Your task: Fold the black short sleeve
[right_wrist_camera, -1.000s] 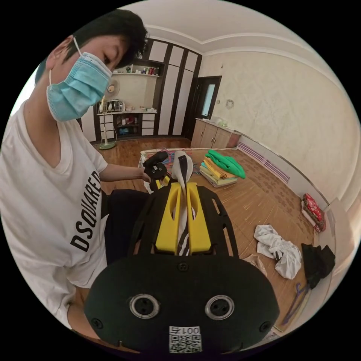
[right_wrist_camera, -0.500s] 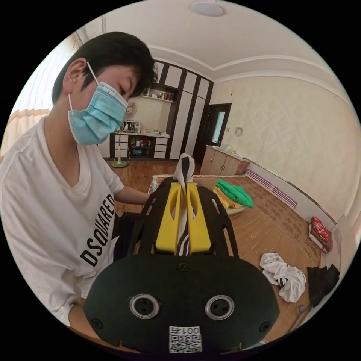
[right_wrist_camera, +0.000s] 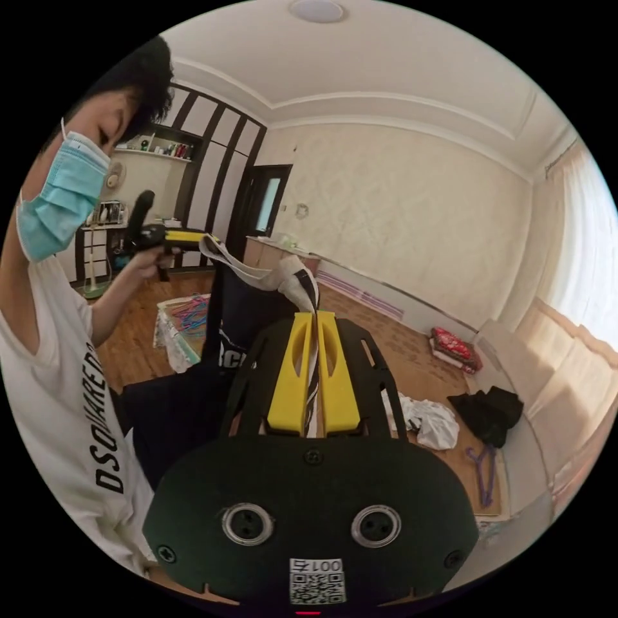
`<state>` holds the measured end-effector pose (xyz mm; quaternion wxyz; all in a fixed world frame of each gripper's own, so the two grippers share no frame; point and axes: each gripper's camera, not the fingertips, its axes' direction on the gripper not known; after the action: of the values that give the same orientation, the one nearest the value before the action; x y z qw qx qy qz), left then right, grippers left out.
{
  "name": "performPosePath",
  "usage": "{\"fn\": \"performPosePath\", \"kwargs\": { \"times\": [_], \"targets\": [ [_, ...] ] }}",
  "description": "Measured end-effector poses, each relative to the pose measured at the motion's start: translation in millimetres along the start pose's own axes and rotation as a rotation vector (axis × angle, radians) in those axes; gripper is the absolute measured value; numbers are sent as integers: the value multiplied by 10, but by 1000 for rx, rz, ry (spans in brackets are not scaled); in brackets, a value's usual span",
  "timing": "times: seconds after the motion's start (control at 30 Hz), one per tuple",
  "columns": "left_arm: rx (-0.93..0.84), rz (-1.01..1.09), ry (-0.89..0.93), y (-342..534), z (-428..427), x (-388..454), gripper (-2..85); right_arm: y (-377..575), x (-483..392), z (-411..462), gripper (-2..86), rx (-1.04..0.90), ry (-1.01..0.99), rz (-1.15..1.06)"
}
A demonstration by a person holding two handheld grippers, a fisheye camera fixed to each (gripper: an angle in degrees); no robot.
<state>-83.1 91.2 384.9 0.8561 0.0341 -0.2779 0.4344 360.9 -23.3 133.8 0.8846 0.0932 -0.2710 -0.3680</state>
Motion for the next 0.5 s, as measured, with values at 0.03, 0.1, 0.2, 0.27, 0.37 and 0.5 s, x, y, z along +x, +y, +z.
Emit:
{"fn": "performPosePath", "kwargs": {
  "times": [0.03, 0.1, 0.2, 0.27, 0.37, 0.5],
  "targets": [
    [9, 22, -33, -118, -115, 22, -10, -96, -32, 1, 12, 20, 39, -15],
    [-3, 55, -84, -284, -191, 51, -10, -244, -57, 60, 11, 26, 103, -32],
    [-57, 56, -132, -489, -3, 6, -10, -491, 8, 321, 10, 0, 143, -27],
    [-116, 11, -98, -559, 401, -136, -10, -620, 137, 694, 9, -38, 140, -9],
    [-230, -85, -4, -529, 1146, -358, -10, -642, 348, 1379, 8, -116, 112, 32],
    [-395, -278, 140, -342, 2125, -603, -9, -543, 620, 2353, 8, -250, 70, 130]
  ]
}}
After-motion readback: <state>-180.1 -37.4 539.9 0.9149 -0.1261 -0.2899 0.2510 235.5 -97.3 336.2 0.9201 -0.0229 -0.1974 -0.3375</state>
